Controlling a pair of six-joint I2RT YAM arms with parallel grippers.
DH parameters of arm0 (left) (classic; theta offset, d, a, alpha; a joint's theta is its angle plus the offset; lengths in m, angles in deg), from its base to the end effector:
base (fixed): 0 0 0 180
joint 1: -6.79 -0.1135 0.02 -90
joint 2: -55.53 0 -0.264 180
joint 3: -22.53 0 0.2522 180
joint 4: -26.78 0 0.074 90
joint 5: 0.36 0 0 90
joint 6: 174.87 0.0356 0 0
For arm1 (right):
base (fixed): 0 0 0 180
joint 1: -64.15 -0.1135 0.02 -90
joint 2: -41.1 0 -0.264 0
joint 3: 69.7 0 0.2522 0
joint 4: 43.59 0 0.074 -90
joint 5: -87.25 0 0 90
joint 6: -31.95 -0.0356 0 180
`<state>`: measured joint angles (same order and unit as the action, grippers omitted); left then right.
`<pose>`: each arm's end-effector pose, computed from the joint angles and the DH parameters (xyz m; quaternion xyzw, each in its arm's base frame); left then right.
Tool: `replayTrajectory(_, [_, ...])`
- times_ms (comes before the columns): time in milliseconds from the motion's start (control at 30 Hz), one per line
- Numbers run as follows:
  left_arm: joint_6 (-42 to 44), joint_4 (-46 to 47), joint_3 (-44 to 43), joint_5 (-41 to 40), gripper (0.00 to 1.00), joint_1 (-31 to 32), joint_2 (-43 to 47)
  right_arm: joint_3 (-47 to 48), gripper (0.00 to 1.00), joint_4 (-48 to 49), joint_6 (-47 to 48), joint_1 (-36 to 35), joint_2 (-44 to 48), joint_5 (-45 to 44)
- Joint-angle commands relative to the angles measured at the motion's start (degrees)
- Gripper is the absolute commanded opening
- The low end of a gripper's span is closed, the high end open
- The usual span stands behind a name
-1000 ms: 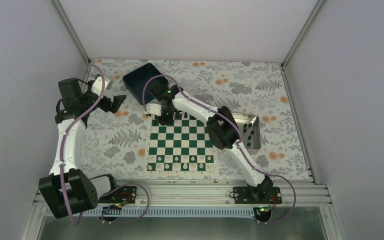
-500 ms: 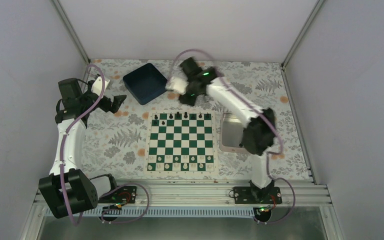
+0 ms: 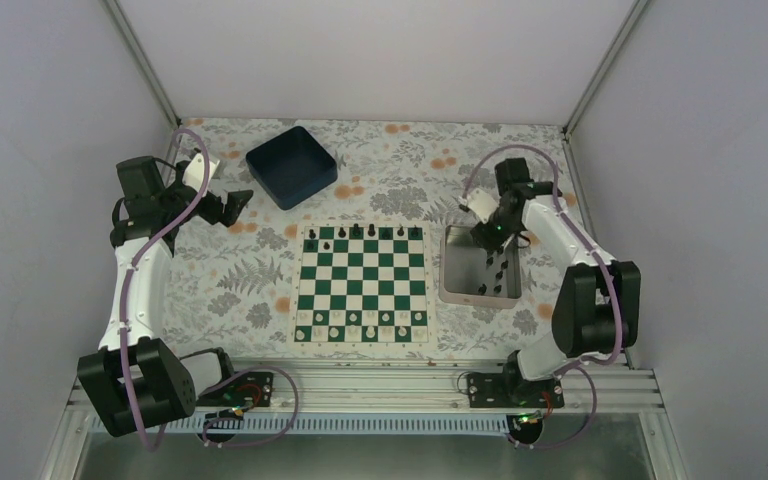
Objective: Set up the chess pieces on the board
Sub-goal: Pick up the chess piece from the storage box.
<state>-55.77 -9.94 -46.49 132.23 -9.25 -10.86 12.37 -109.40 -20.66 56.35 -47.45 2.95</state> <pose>0.2461 0.0457 0.3108 0.2627 0.7983 -0.1286 0.5264 0.2940 0.0438 0.2447 -0.3862 0.9082 0.0082 0.1612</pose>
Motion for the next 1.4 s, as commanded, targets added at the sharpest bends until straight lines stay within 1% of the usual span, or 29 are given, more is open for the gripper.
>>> replayTrajectory(0, [0.41,-0.69,-0.87,2.17,1.0,-0.49,-0.27,-6.3,0.46,5.04,0.86,3.89,0.94,0.01])
replayTrajectory(167, [0.34,-0.81,-1.07,2.44,1.0,-0.49,-0.61,-11.19,0.46,8.69,0.91,5.94,0.38,-1.51])
replayTrajectory(433, [0.42,-1.25,-1.23,3.11,1.0,-0.49,-0.97,-12.31,0.45,10.16,1.55,7.32,-2.47,0.42])
replayTrajectory(800, [0.68,-1.44,-1.25,3.92,1.0,-0.49,-1.98,-14.33,0.29,11.81,1.73,8.05,-6.29,1.33])
replayTrajectory(1100, [0.72,-1.15,-0.99,3.73,1.0,-0.49,-1.99,-13.78,0.07,11.75,1.81,8.1,-5.6,3.71])
replayTrajectory(1233, [0.67,-1.12,-0.98,3.8,1.0,-0.48,-1.9,-11.03,0.05,8.78,1.26,7.57,-3.82,4.15])
replayTrajectory(1367, [0.69,-1.04,-0.93,3.82,1.0,-0.49,-1.89,-5.09,0.04,3.83,0.04,3.48,-1.1,4.06])
